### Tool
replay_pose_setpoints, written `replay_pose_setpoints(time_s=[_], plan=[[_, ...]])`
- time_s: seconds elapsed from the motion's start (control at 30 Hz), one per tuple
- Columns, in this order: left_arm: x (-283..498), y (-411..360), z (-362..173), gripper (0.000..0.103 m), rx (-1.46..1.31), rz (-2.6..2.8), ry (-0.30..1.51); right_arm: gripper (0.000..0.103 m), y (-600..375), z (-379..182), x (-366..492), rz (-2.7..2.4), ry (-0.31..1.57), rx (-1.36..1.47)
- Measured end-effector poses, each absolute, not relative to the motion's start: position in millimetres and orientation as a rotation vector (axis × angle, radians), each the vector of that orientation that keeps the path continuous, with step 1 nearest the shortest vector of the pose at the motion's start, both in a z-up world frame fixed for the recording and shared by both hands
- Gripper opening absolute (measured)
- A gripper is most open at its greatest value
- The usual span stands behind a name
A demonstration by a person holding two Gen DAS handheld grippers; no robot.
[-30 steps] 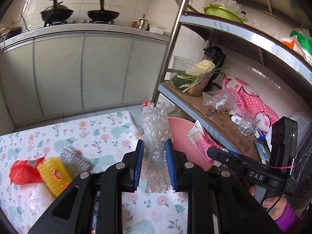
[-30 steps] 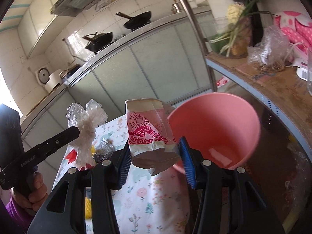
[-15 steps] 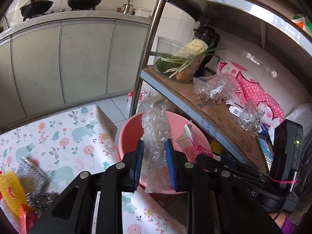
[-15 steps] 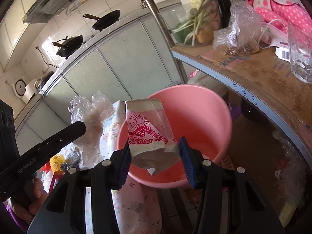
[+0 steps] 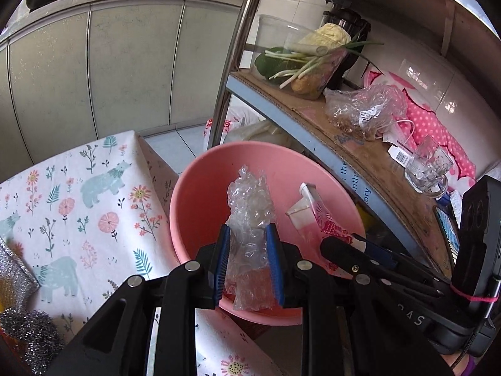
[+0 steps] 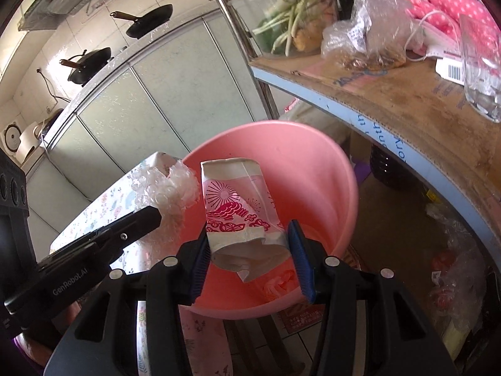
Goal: Collect trash
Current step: 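Carry bubble wrap and paper bag into the pink bucket and open both tools, then move both open tools back over the trash pile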
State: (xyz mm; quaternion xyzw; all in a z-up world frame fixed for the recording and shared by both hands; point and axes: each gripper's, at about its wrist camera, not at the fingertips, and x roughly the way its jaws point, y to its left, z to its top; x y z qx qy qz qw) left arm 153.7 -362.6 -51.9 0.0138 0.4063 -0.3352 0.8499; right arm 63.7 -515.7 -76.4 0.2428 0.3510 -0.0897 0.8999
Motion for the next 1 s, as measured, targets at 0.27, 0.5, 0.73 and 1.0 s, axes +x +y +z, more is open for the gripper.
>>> replay_pose_setpoints(time_s=[0.27, 0.5, 0.73, 1.0], plan=[[154.9, -360.7, -56.1, 0.035, 0.016, -0.692, 0.887, 0.049, -517.0, -85.5, 67.9, -0.207, 0.761, 0.522], [151.1, -358.5, -52.5, 0.042, 0.019, -0.688, 0.887, 0.050, -517.1, -85.6, 66.9, -0.207, 0.769, 0.512], [141.4, -348.4, -33.6, 0.042, 0.003, -0.694, 0.857, 0.050, -512.2, -71.7, 56.7, -0.201, 0.747, 0.499], [112.8, -321.9, -3.4, 0.042, 0.005, -0.672, 0.792, 0.050, -486.4, -39.9, 35.9, -0.152, 0.685, 0.433]])
